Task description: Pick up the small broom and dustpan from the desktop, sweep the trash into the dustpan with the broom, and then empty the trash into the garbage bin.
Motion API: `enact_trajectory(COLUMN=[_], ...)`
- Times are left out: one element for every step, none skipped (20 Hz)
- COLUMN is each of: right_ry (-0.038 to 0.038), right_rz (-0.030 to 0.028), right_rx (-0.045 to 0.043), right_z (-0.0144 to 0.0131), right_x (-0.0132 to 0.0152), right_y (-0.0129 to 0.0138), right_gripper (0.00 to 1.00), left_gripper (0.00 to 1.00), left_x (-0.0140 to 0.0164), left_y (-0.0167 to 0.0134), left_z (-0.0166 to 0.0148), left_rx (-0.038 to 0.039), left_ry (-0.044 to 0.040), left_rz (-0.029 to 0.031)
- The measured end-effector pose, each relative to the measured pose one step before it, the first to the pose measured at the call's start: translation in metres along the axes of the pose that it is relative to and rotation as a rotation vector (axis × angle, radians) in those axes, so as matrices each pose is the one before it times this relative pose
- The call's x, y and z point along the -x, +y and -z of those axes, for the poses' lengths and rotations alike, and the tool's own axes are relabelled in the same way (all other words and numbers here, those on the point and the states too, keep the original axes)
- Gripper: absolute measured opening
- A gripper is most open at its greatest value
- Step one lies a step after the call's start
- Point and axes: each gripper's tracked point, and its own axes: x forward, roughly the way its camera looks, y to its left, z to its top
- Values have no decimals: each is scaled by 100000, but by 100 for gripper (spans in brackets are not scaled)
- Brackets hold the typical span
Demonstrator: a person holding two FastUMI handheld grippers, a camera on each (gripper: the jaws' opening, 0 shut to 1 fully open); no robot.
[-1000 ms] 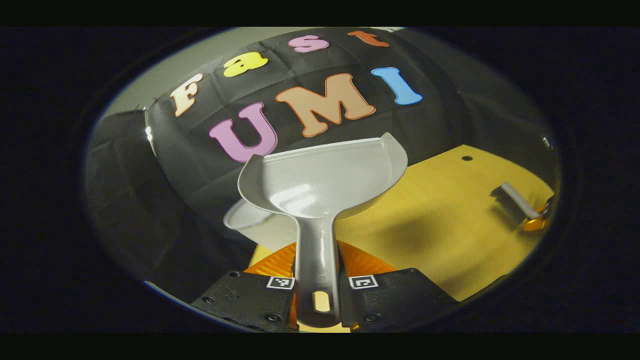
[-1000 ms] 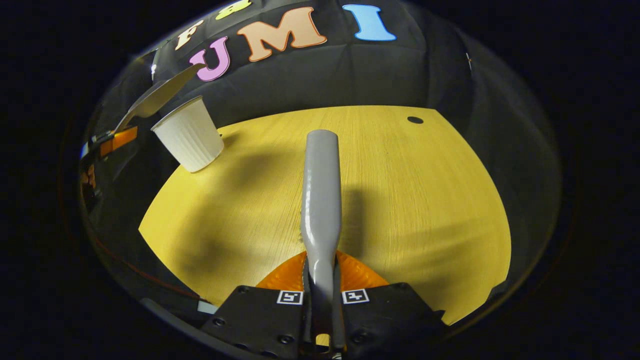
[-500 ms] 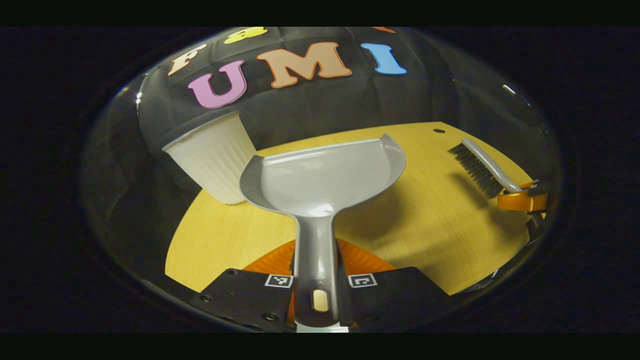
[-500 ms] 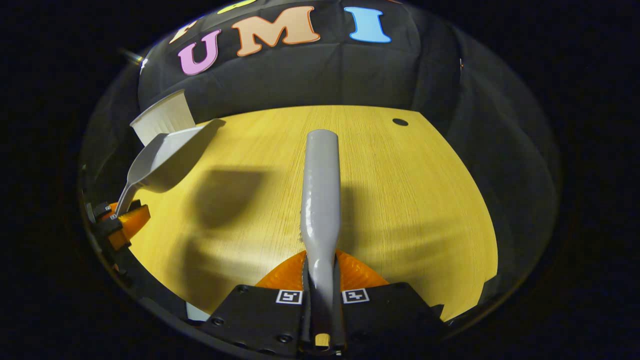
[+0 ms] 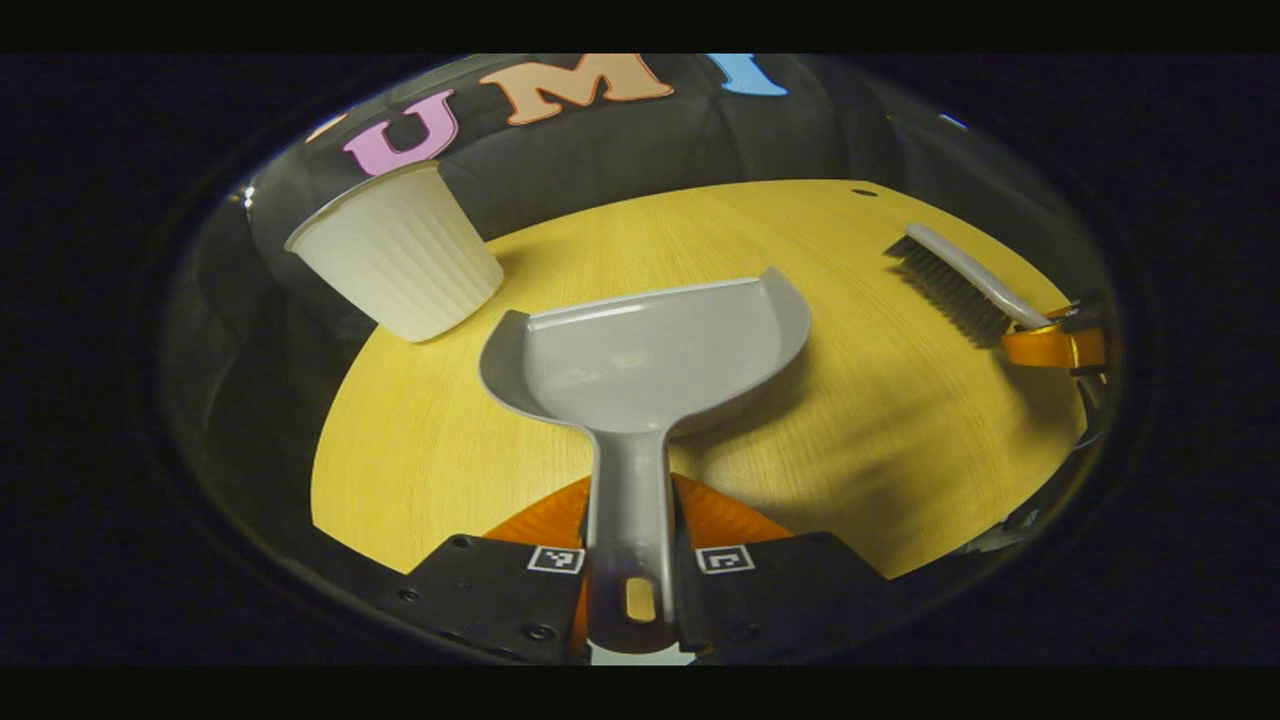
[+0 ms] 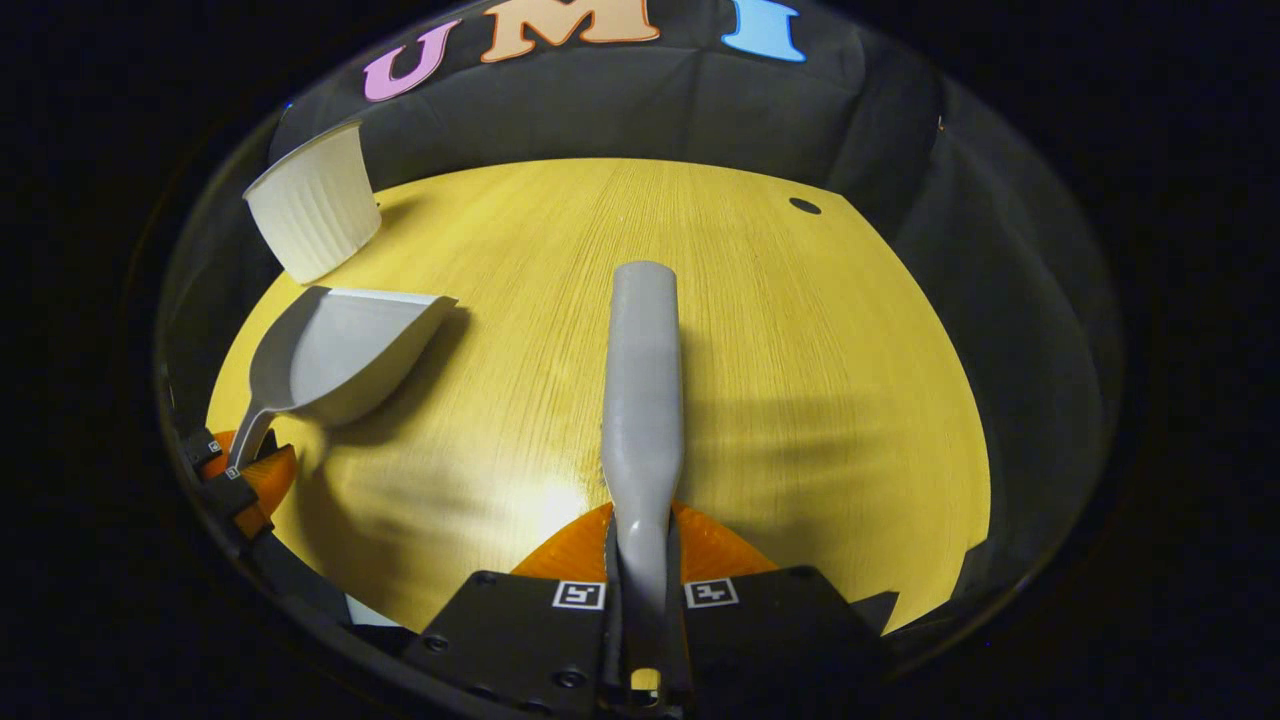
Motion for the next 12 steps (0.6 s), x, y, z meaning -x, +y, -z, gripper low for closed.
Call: enact_trajectory(right_ry=[201, -217, 240, 780, 1692, 435, -126, -477, -942, -1226, -2080, -3827], right_rz=[-81, 427, 1072, 142, -231, -164, 131, -308, -823, -661, -1297, -932], right_rx=[79, 177, 163, 339, 230, -552, -956, -475, -129, 133, 36, 176], right_z=[-335, -183, -129, 407, 282, -325, -472, -281, -259, -164, -632, -979], right_x=[584, 550, 322, -265, 95, 589, 355, -68, 676, 827, 1044, 1058], right_y=[-50, -270, -124, 354, 28, -31, -20, 26, 126, -160, 168, 186], right_gripper=[13, 13, 13, 13, 13, 13, 18, 17, 22, 23, 39, 57], left_gripper=[26, 27, 27, 27, 28, 28, 30, 31, 37, 50, 63, 85], left_x=[-158, 75, 75, 68, 29, 31, 121, 131, 404, 396, 764, 445], left_y=[-53, 30, 37, 24, -3, 140, 59, -19, 117, 267, 55, 528], left_z=[-112, -92, -258, 173, 20, -173, -156, -357, -745, -734, -1277, -2067], left_rx=[55, 363, 724, -193, -208, 129, -370, 177, 562, 350, 701, 772], left_ry=[792, 1284, -452, -532, 278, -253, -466, -623, -2291, -2876, -4264, -6885], left_rz=[407, 187, -193, -248, -134, -1630, -725, -153, 1056, 108, -364, -2027])
